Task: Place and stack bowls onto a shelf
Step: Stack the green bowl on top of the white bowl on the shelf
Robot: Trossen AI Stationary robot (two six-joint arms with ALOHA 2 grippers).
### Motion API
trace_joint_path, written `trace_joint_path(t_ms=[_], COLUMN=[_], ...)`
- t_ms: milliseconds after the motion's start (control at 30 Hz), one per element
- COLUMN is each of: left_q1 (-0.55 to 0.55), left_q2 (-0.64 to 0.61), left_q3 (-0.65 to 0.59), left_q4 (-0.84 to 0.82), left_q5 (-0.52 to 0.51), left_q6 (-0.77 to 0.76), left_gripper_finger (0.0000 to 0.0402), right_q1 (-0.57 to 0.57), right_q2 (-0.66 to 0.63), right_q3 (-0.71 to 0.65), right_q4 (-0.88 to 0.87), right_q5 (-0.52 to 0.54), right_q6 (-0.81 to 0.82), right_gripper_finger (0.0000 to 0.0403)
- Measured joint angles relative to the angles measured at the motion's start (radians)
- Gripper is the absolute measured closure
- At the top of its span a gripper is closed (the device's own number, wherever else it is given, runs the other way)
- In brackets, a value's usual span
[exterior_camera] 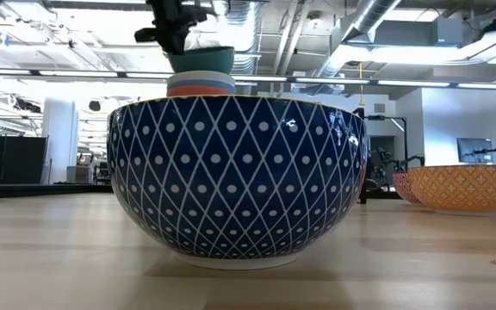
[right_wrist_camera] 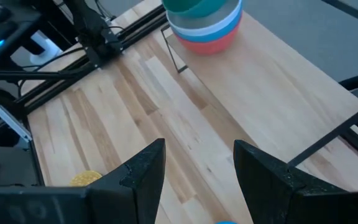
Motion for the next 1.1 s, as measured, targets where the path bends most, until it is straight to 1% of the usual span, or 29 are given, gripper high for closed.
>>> trace_joint_path(t_ms=[200,367,500,633,833,933,1000,1033,1100], left_q1=[0.034,0.070,0.096,0.098,0.097,0.097,0.097,0.094,0.079], left_q2=[0.053,0.052,0.052,0.052,0.052,0.052,0.052,0.051,0.047], left_q3=[0.006,0.007,0.007,0.007,0.020,0.084,0.151,0.187,0.238], left_q4=[-0.049,-0.054,-0.076,-0.075,-0.083,-0.085,-0.090,-0.090,-0.088], left_q5=[0.081,0.194,0.237,0.234,0.228,0.222,0.220,0.207,0.136], left_q6=[-0.001,0.020,0.038,0.050,0.050,0.050,0.052,0.055,0.071], left_gripper_finger=[0.0402,0.0401,0.0389,0.0358,0.0283,0.0253,0.0238,0.0234,0.0229], right_q1=[0.003,0.003,0.003,0.003,0.002,0.002,0.002,0.002,0.002], right_q2=[0.000,0.001,0.002,0.002,0.005,0.005,0.005,0.005,0.005], right_q3=[0.000,0.000,0.000,0.000,-0.001,-0.001,-0.001,-0.001,-0.001], right_q4=[-0.038,-0.053,-0.053,-0.053,-0.053,-0.053,-0.054,-0.054,-0.054], right_q5=[0.000,0.001,0.001,0.001,0.001,0.006,0.035,0.048,0.071], right_q6=[0.000,0.000,0.000,0.000,-0.001,-0.001,-0.004,-0.005,-0.008], right_gripper_finger=[0.0188,0.0188,0.0188,0.0188,0.0188,0.0188,0.0188,0.0188,0.0188])
